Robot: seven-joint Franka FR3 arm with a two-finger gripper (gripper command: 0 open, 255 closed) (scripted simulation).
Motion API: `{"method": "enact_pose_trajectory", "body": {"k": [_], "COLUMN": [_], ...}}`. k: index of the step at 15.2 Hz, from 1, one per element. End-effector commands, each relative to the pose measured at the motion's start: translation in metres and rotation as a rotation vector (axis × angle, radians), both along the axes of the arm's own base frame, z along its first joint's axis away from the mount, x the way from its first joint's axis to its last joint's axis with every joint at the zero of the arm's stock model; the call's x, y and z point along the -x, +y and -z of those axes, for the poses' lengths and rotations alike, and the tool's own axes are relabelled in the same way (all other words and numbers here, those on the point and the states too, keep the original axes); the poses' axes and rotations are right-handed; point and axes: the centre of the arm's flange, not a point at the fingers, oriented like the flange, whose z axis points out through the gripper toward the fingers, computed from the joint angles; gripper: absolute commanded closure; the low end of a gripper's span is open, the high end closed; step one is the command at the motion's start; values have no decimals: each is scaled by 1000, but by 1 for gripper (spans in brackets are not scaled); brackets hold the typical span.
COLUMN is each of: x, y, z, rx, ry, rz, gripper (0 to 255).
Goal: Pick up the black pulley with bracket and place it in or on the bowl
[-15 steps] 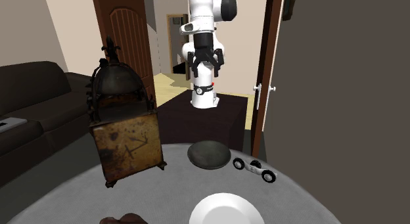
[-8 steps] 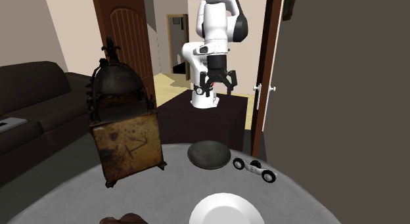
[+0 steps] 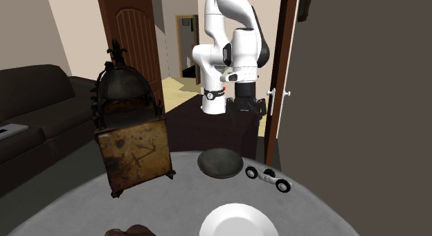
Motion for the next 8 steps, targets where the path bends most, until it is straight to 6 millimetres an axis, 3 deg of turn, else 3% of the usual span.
{"method": "enact_pose_trajectory", "body": {"k": [1,8], "x": [0,-8], "y": [19,79], "z": [19,89], "rx": [-2,2], "ry": [-10,-37], "rz": [-6,-18], "gripper": [0,0]}}
